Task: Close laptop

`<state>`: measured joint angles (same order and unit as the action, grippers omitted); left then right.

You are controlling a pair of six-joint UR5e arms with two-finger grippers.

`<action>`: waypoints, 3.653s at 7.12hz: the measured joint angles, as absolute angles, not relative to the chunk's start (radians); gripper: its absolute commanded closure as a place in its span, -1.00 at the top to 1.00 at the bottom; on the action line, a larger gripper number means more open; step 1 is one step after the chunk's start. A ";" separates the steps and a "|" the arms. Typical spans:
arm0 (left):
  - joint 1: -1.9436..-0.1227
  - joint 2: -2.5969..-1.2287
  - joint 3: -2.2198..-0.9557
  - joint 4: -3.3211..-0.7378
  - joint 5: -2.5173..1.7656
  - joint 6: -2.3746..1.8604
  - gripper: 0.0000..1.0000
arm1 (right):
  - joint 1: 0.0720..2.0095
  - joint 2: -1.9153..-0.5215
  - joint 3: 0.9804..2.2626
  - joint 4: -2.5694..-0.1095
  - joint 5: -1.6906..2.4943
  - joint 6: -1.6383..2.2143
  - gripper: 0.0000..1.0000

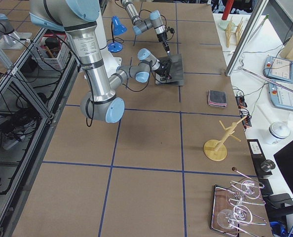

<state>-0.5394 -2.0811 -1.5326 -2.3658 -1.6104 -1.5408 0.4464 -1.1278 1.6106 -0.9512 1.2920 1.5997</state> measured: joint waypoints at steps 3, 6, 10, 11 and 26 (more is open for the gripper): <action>-0.543 -2.146 -1.403 -2.367 -1.595 -1.479 0.63 | 0.460 -1.094 1.554 -0.958 1.342 1.596 0.91; -0.588 -2.145 -1.402 -2.363 -1.731 -1.466 0.98 | 0.506 -1.082 1.587 -1.083 1.482 1.586 1.00; -0.701 -2.061 -1.624 -2.053 -1.975 -1.366 0.98 | 0.579 -1.103 1.739 -1.338 1.678 1.407 1.00; -0.709 -2.033 -1.732 -1.875 -1.985 -1.287 0.98 | 0.596 -1.125 1.798 -1.432 1.708 1.324 1.00; -1.588 -1.390 -1.742 -1.464 -2.318 0.234 0.99 | 1.504 -1.798 1.841 -1.572 2.331 -0.182 1.00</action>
<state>-1.5879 -1.3897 -1.7417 -1.4637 -2.3176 0.2339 1.5036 -1.7983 1.8412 -1.5724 2.3312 -0.1821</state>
